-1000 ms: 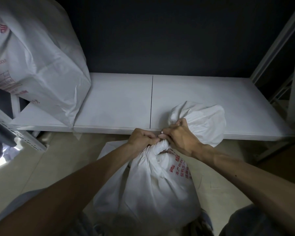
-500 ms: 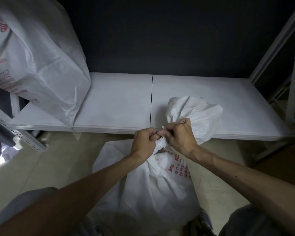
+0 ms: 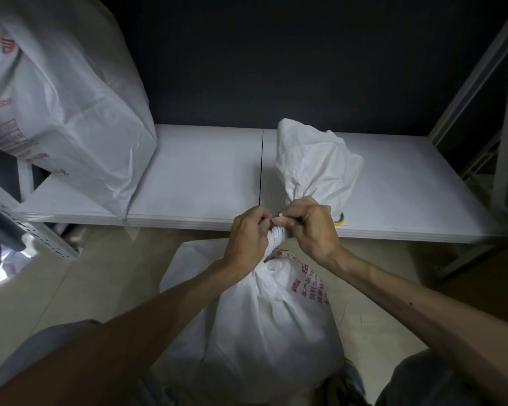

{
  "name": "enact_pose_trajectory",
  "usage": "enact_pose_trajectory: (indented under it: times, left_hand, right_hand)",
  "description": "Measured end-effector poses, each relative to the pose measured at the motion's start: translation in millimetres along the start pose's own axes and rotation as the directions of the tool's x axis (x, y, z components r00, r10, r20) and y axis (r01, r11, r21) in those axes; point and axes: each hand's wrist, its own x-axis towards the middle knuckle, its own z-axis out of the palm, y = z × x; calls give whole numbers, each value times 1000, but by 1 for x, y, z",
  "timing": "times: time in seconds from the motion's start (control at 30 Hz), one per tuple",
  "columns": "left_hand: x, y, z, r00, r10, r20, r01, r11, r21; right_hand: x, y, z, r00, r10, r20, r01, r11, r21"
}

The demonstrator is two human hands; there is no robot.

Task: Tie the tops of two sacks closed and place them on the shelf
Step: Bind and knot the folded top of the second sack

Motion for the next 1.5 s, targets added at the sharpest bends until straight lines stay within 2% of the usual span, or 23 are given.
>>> enact_pose_trajectory:
  times: [0.17,0.33,0.4,0.6,0.8,0.93,1.17,1.5]
  left_hand:
    - [-1,-2,-3,1000,13,2,-13,1000,-3]
    - [-1,-2,-4,1000,3,19,-3,1000,-10]
    - [0,-1,-5,1000,-2,13,2,1000,-16]
    - [-1,-2,-3,1000,-1,18,2,999,-45]
    - [-3,-5,-7,997,74,28,-74,997,-11]
    - [-3,-9,-5,994,106,34,-107,993,40]
    - [-3,-11,-2,980,185,73,-194,972,130]
    - [-3,-14,0,983,173,54,-178,978,105]
  right_hand:
    - [-2,-9,-2,994,108,-35,-102,984,149]
    - [2,-15,-6,961,276,22,-271,924,271]
    - [3,-13,-7,954,301,13,-292,915,277]
    - [-1,-9,-1,965,257,-46,-242,945,220]
    - [-5,-15,-2,994,98,-42,-93,990,108]
    - [-5,-13,-2,997,51,-52,-47,996,76]
    - [-8,-16,-1,997,29,-65,-26,999,47]
    - [-9,-18,-2,998,56,-33,-56,998,6]
